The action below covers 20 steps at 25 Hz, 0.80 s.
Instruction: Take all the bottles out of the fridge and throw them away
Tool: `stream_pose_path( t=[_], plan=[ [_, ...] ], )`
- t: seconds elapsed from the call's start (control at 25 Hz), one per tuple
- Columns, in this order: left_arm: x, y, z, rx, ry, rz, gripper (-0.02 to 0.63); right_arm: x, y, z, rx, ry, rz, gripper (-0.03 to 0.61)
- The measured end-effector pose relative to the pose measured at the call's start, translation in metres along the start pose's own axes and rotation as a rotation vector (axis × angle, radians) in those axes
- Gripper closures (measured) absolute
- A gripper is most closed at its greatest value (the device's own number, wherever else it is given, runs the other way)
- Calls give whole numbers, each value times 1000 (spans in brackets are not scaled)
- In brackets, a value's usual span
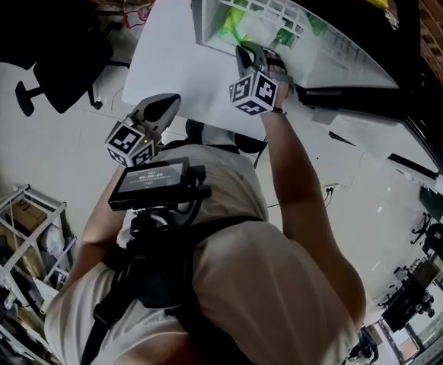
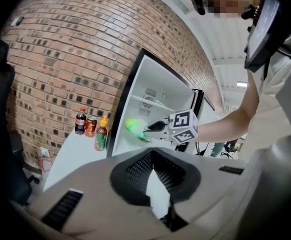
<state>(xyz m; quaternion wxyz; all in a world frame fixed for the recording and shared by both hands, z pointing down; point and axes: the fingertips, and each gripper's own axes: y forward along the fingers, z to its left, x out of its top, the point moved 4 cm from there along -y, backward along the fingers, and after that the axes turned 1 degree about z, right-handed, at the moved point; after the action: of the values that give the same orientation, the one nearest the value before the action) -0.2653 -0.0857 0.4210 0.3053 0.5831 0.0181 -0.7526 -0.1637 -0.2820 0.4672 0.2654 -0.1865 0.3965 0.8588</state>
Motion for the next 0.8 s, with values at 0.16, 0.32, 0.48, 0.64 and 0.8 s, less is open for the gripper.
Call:
stream_pose_path(
  t=[0.16,0.32,0.48,0.64,0.8],
  plan=[
    [5,6,-6,-25,35,-12,611,4,-32,9,3,73,-55,548],
    [11,10,-18,-29,53,-22,611,13,-71,24,19,152,-147,548],
    [16,19,-40,-30,85,-46,611,5,-114,42,27,234,-207,548],
    [15,27,-69,-56,115,-44,611,-9,-153,55,16,250,-219,548],
    [19,33,-93,-85,141,-43,611,-17,-183,52,-15,301,-244,548]
  ],
)
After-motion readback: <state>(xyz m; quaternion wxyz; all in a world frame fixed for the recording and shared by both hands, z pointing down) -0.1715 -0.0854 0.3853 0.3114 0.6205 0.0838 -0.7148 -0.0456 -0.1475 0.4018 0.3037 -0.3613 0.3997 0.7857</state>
